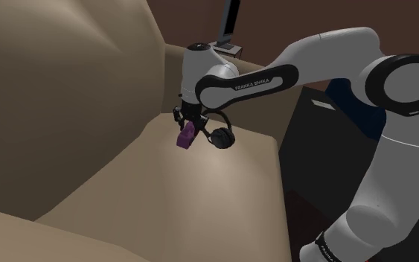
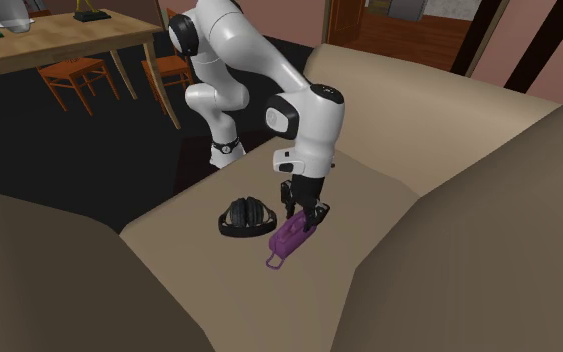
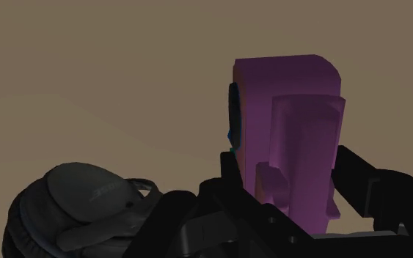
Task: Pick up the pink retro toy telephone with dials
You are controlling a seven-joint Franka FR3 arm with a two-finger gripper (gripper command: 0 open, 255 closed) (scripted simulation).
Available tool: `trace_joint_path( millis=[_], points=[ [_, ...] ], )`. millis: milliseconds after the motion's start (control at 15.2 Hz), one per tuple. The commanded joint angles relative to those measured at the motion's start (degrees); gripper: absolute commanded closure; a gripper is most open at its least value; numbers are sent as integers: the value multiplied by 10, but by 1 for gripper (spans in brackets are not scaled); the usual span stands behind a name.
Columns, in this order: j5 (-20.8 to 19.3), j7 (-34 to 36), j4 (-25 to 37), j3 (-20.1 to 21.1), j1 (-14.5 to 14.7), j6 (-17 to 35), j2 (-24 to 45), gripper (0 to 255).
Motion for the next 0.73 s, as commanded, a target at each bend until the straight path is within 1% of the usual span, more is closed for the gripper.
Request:
trace_joint_path(
  millis=[0,198,660],
  points=[
    [0,0,-1,0,0,1,3,255],
    [1,0,-3,0,0,1,1,255],
    [20,-19,27,7,-3,-43,-19,255]
  ],
)
